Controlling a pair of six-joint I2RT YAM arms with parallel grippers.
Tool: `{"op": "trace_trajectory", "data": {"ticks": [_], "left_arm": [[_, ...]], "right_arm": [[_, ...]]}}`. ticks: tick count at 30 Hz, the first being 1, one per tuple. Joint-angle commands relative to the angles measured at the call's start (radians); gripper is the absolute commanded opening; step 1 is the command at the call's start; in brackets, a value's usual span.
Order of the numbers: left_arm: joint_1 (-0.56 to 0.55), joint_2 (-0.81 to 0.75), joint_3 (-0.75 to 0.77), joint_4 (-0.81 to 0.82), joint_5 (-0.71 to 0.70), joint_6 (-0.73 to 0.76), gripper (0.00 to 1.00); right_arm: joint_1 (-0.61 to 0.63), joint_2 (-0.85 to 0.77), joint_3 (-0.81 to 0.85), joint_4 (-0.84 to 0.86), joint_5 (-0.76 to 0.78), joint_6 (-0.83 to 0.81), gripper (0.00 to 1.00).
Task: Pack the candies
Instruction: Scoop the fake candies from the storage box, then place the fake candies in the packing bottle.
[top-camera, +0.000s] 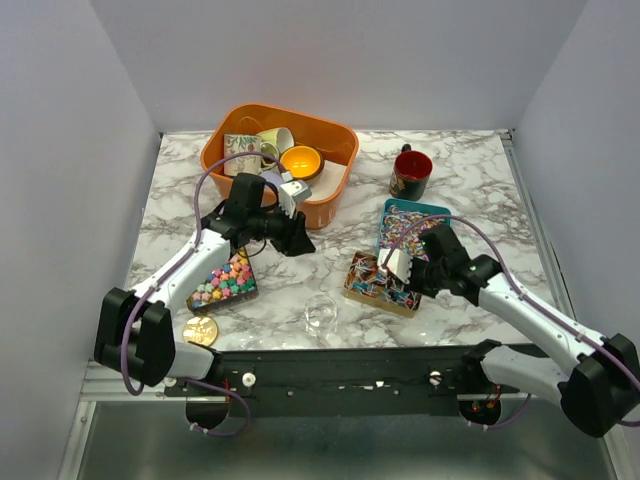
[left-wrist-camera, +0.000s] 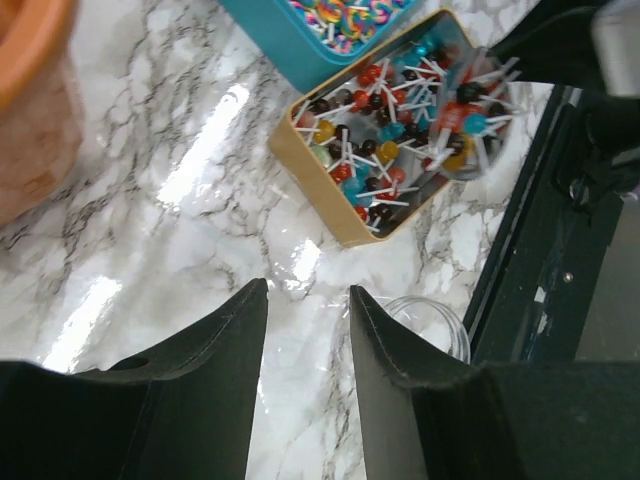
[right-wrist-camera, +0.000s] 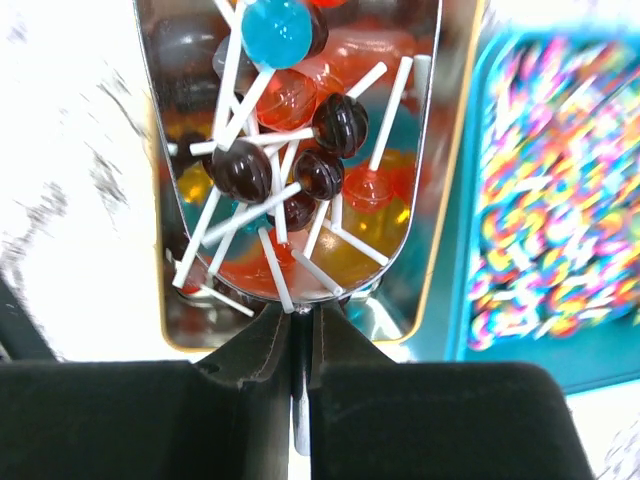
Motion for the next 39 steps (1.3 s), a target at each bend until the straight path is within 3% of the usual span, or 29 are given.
{"op": "trace_trajectory", "data": {"ticks": [1, 7, 11, 19, 27, 39], "left_arm": [[0.043, 0.004, 0.010, 0.040, -0.074, -0.075, 0.49], [0.085, -0.025, -0.005, 0.052, -0.099, -0.071, 0.50], [0.123, -0.078, -0.034, 0.023, -0.131, -0.022, 0.50], [0.232, -0.200, -0.149, 0.022, -0.220, -0.066, 0.48], [0.326, -0.302, -0.214, 0.051, -0.241, -0.084, 0.45], [0.344, -0.379, -0.252, 0.077, -0.292, -0.121, 0.45]], "right_arm": [[-0.001, -0.046, 0.092, -0.038, -0.122, -0.035, 0.01], [0.002, -0.016, 0.149, -0.079, -0.143, -0.080, 0.01], [0.019, 0.097, 0.341, -0.266, -0.145, -0.143, 0.01], [0.155, 0.261, 0.570, -0.478, 0.036, -0.249, 0.01], [0.318, 0.365, 0.659, -0.587, 0.194, -0.223, 0.01], [0.482, 0.521, 0.744, -0.667, 0.318, -0.194, 0.01]]}}
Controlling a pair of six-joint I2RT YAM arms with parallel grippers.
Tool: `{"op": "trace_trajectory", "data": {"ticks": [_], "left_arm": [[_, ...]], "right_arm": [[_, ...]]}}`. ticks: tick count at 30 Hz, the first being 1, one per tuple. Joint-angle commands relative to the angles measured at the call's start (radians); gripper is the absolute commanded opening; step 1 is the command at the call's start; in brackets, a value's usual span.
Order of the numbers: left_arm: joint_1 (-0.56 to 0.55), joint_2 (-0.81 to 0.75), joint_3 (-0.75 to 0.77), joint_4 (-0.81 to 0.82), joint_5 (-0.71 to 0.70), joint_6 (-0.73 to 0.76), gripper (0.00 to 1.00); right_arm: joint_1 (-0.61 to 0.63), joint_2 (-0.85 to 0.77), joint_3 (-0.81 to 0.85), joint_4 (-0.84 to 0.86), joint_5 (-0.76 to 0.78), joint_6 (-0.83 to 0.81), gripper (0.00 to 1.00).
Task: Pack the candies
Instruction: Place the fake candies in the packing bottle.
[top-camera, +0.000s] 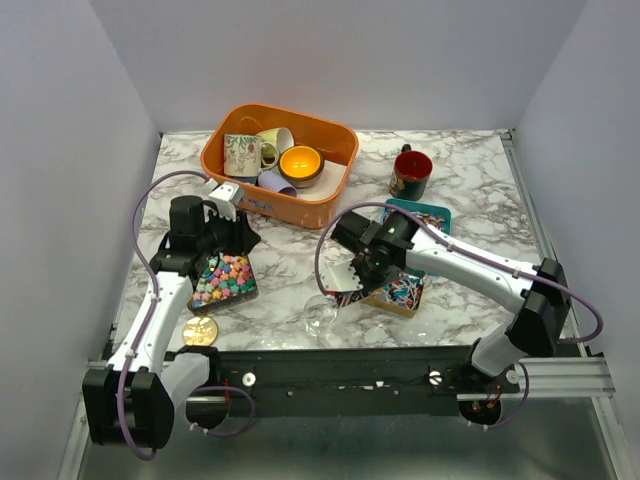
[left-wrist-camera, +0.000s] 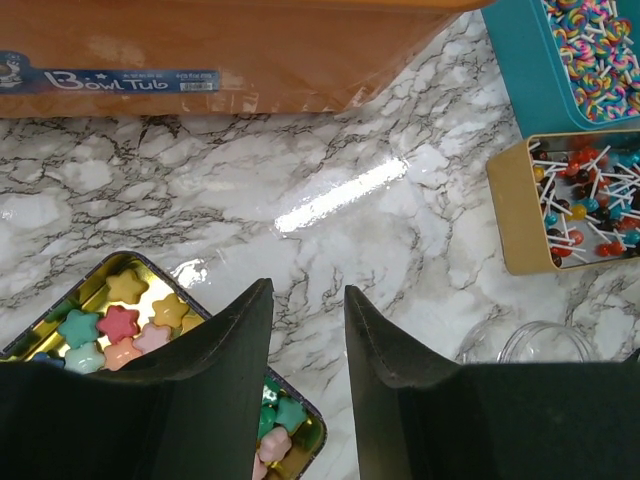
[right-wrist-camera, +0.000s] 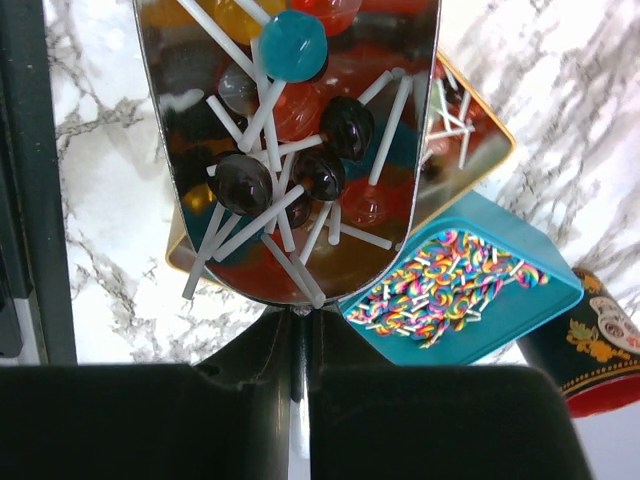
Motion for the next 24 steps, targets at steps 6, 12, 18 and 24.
{"op": "trace_trajectory", "data": {"ticks": [6, 12, 18, 24], "left_arm": [[0.014, -0.081, -0.033, 0.039, -0.066, -0.034, 0.47], [0.023, -0.114, -0.054, 0.059, -0.058, -0.058, 0.48], [0.026, -0.140, -0.073, 0.070, -0.051, -0.072, 0.48], [0.028, -0.148, -0.076, 0.077, -0.049, -0.078, 0.49]], "right_arm": [[0.105, 0.134, 0.076, -0.117, 0.138, 0.045, 0.01], [0.134, 0.214, 0.160, -0.188, 0.188, 0.096, 0.01], [0.162, 0.266, 0.206, -0.251, 0.237, 0.136, 0.01], [0.177, 0.269, 0.202, -0.265, 0.290, 0.120, 0.01]]}}
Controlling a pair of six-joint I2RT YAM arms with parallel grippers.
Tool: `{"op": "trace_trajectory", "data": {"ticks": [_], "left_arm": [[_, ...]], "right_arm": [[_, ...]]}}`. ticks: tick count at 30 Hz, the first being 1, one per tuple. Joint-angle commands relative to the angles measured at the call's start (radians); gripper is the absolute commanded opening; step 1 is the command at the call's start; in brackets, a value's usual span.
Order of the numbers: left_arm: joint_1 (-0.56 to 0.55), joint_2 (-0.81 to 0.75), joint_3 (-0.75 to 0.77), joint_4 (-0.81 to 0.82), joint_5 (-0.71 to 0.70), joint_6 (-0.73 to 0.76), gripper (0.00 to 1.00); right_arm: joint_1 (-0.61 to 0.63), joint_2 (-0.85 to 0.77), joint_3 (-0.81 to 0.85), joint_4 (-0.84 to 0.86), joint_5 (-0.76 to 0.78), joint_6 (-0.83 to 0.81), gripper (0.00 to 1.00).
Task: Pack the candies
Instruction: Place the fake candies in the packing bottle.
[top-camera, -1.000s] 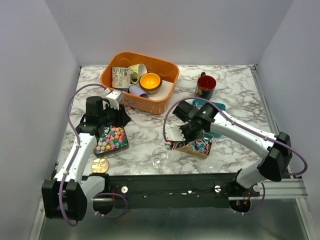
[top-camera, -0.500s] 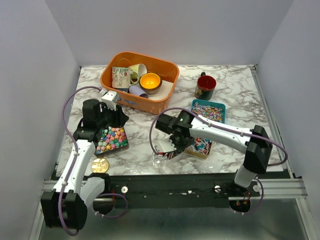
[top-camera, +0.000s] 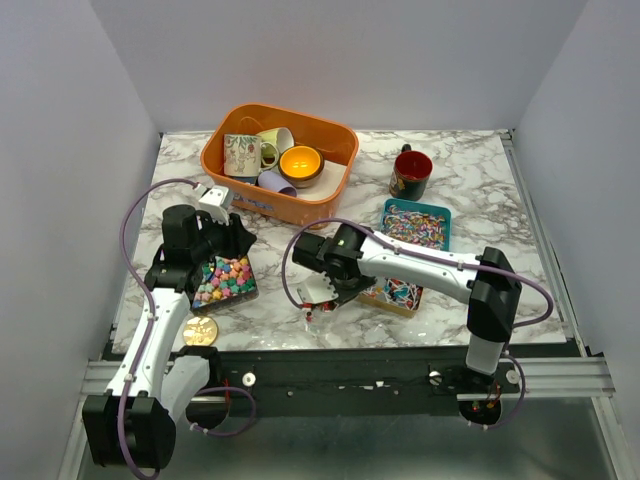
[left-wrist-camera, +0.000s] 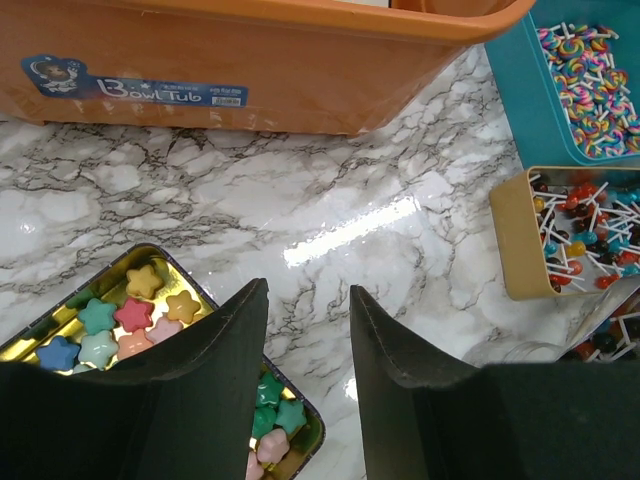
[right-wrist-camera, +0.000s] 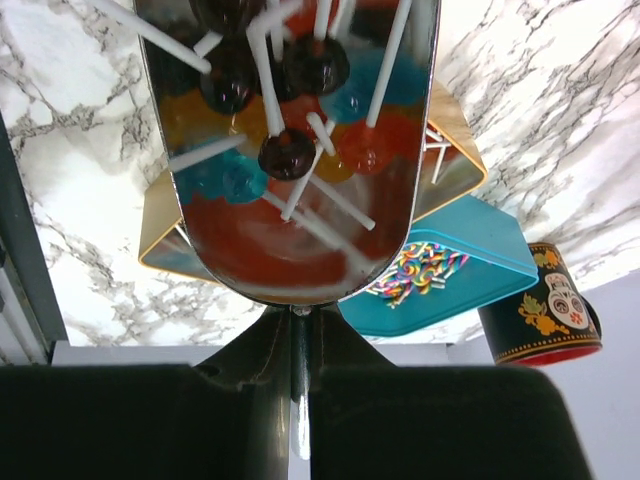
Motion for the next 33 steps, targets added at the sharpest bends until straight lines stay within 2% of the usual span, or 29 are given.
{"op": "trace_trajectory", "data": {"ticks": [1, 27, 33], "left_arm": [[0.008, -0.023, -0.005, 0.032, -0.007, -0.015, 0.49], [0.009, -0.020, 0.000, 0.059, -0.010, -0.041, 0.54], [0.009, -0.018, 0.006, 0.055, 0.063, -0.055, 0.57]], "right_arm": [[0.019, 0.009, 0.020, -0.170, 0.080, 0.003, 0.01], [0.083, -0.017, -0.031, -0.202, 0.235, -0.021, 0.01], [0.069, -0.067, -0.025, -0.202, 0.246, 0.009, 0.01]]}}
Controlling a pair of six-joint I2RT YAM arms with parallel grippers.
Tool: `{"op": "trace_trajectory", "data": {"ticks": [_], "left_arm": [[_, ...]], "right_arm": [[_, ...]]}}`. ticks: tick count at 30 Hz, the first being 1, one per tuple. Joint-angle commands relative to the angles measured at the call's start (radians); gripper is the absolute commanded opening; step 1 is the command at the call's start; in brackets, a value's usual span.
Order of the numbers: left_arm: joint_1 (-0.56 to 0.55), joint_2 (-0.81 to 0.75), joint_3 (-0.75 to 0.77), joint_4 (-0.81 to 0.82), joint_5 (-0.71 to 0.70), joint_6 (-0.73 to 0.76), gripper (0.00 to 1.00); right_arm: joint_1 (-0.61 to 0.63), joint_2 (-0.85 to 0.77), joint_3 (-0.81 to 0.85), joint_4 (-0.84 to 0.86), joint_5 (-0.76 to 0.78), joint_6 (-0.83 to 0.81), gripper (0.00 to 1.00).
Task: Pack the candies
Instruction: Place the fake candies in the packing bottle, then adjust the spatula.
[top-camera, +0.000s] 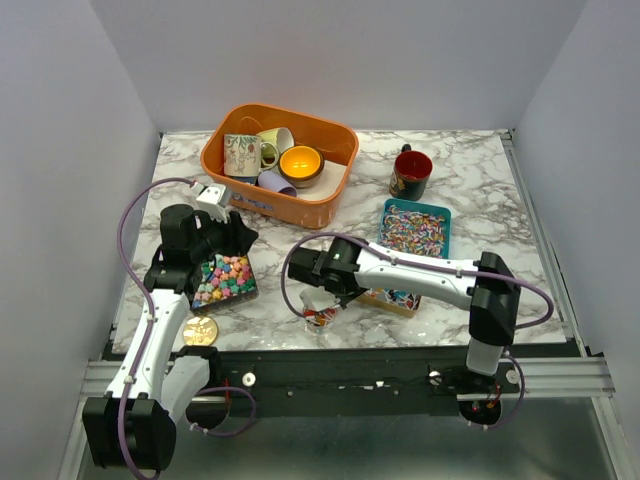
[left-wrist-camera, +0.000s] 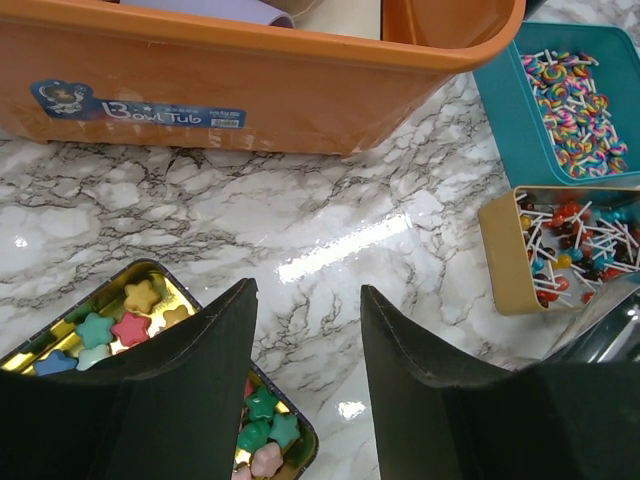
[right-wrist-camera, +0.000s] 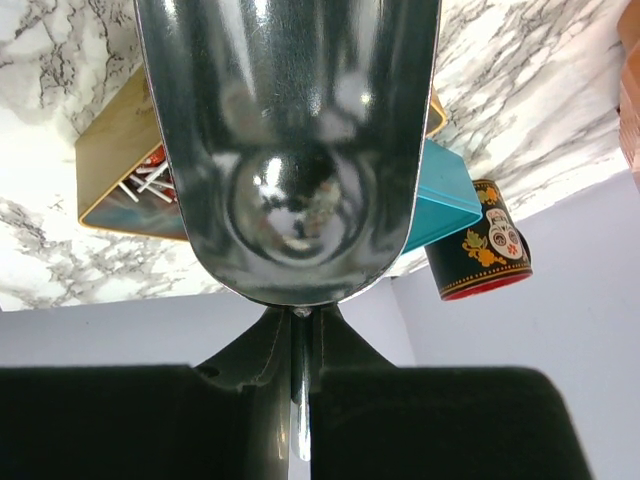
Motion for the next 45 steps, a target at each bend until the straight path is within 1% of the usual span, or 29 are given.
{"op": "trace_trajectory", "data": {"ticks": [1, 3, 4, 5, 6, 7, 9, 11, 12, 14, 19, 20, 25, 27, 33, 36, 38, 39, 40, 42, 43, 44, 45], "left_arm": [[0.005, -0.004, 0.009, 0.020, 0.096, -0.030, 0.59], [0.005, 0.019, 0.016, 0.029, 0.153, -0.050, 0.59], [0.005, 0.026, 0.019, 0.053, 0.185, -0.077, 0.60], [0.005, 0.034, 0.021, 0.075, 0.276, -0.097, 0.61], [0.004, 0.055, 0.024, 0.102, 0.324, -0.118, 0.61], [0.002, 0.069, 0.026, 0.172, 0.375, -0.178, 0.62], [-0.013, 0.129, 0.068, 0.192, 0.467, -0.212, 0.62], [-0.024, 0.169, 0.093, 0.208, 0.513, -0.247, 0.62], [-0.037, 0.198, 0.114, 0.210, 0.526, -0.246, 0.62], [-0.051, 0.223, 0.131, 0.204, 0.521, -0.238, 0.62], [-0.129, 0.316, 0.197, 0.146, 0.549, -0.194, 0.62], [-0.145, 0.327, 0.203, 0.146, 0.547, -0.194, 0.62], [-0.200, 0.391, 0.234, 0.130, 0.494, -0.182, 0.63], [-0.209, 0.413, 0.242, 0.129, 0.457, -0.182, 0.63], [-0.219, 0.486, 0.282, 0.133, 0.445, -0.189, 0.62], [-0.222, 0.519, 0.300, 0.156, 0.448, -0.205, 0.60], [-0.223, 0.533, 0.302, 0.193, 0.489, -0.217, 0.49], [-0.222, 0.548, 0.300, 0.210, 0.512, -0.247, 0.43], [-0.222, 0.554, 0.291, 0.272, 0.568, -0.272, 0.30], [-0.222, 0.566, 0.273, 0.360, 0.619, -0.336, 0.19], [-0.222, 0.569, 0.244, 0.470, 0.644, -0.426, 0.07], [-0.222, 0.571, 0.227, 0.533, 0.690, -0.471, 0.02], [-0.222, 0.575, 0.213, 0.593, 0.716, -0.519, 0.00]], "right_arm": [[-0.027, -0.077, 0.019, -0.196, 0.002, 0.022, 0.01], [-0.058, -0.107, 0.051, -0.195, -0.061, 0.054, 0.01], [-0.099, -0.118, 0.076, -0.187, -0.120, 0.066, 0.01], [-0.121, -0.129, 0.080, -0.157, -0.145, 0.088, 0.01], [-0.141, -0.153, 0.082, -0.141, -0.170, 0.094, 0.01], [-0.173, -0.164, 0.077, -0.118, -0.208, 0.097, 0.01], [-0.197, -0.207, 0.036, -0.017, -0.227, 0.103, 0.01], [-0.214, -0.221, -0.002, 0.079, -0.239, 0.129, 0.01], [-0.214, -0.220, -0.001, 0.093, -0.251, 0.138, 0.01], [-0.214, -0.197, 0.019, 0.117, -0.276, 0.170, 0.01], [-0.250, -0.120, 0.182, 0.115, -0.308, 0.186, 0.01], [-0.256, -0.080, 0.204, 0.103, -0.306, 0.189, 0.01], [-0.286, -0.029, 0.295, 0.114, -0.329, 0.197, 0.01], [-0.288, -0.026, 0.304, 0.114, -0.333, 0.189, 0.01], [-0.288, -0.038, 0.326, 0.111, -0.378, 0.180, 0.01], [-0.288, -0.060, 0.329, 0.117, -0.403, 0.180, 0.01], [-0.288, -0.075, 0.329, 0.127, -0.409, 0.181, 0.01], [-0.288, -0.078, 0.326, 0.129, -0.408, 0.183, 0.01], [-0.290, -0.081, 0.320, 0.133, -0.406, 0.184, 0.01], [-0.290, -0.094, 0.305, 0.146, -0.406, 0.181, 0.01], [-0.294, -0.097, 0.291, 0.147, -0.412, 0.181, 0.01], [-0.299, -0.100, 0.282, 0.155, -0.421, 0.181, 0.01], [-0.303, -0.121, 0.266, 0.167, -0.428, 0.180, 0.01]]}}
